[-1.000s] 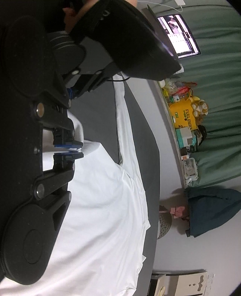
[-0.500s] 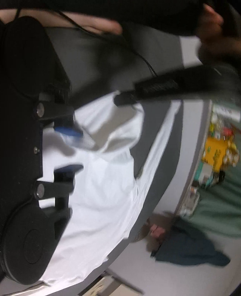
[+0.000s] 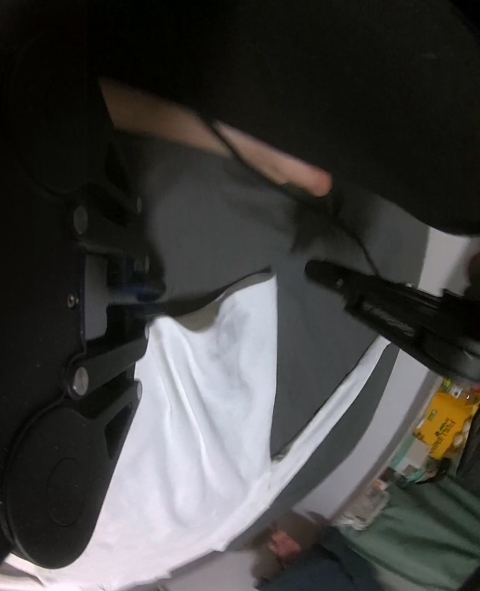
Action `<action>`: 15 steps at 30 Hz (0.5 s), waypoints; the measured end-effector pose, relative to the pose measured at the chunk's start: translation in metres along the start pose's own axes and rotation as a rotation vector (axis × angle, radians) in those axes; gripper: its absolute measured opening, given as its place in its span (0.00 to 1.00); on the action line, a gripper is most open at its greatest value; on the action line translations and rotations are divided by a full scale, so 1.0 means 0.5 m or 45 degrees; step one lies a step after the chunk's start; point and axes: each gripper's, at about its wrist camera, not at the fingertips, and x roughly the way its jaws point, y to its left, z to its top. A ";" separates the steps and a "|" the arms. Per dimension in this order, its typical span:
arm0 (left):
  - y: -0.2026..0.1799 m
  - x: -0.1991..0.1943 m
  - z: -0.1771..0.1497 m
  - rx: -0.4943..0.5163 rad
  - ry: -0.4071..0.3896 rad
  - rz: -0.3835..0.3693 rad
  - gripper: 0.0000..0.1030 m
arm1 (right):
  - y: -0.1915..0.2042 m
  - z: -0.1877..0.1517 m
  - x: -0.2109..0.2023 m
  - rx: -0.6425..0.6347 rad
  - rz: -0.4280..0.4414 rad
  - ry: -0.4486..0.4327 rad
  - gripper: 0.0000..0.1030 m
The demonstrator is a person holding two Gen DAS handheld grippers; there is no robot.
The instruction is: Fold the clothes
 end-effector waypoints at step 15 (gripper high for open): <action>-0.103 0.002 0.090 0.562 -0.321 -0.166 0.91 | -0.488 -0.442 -0.256 1.411 -0.081 0.499 0.27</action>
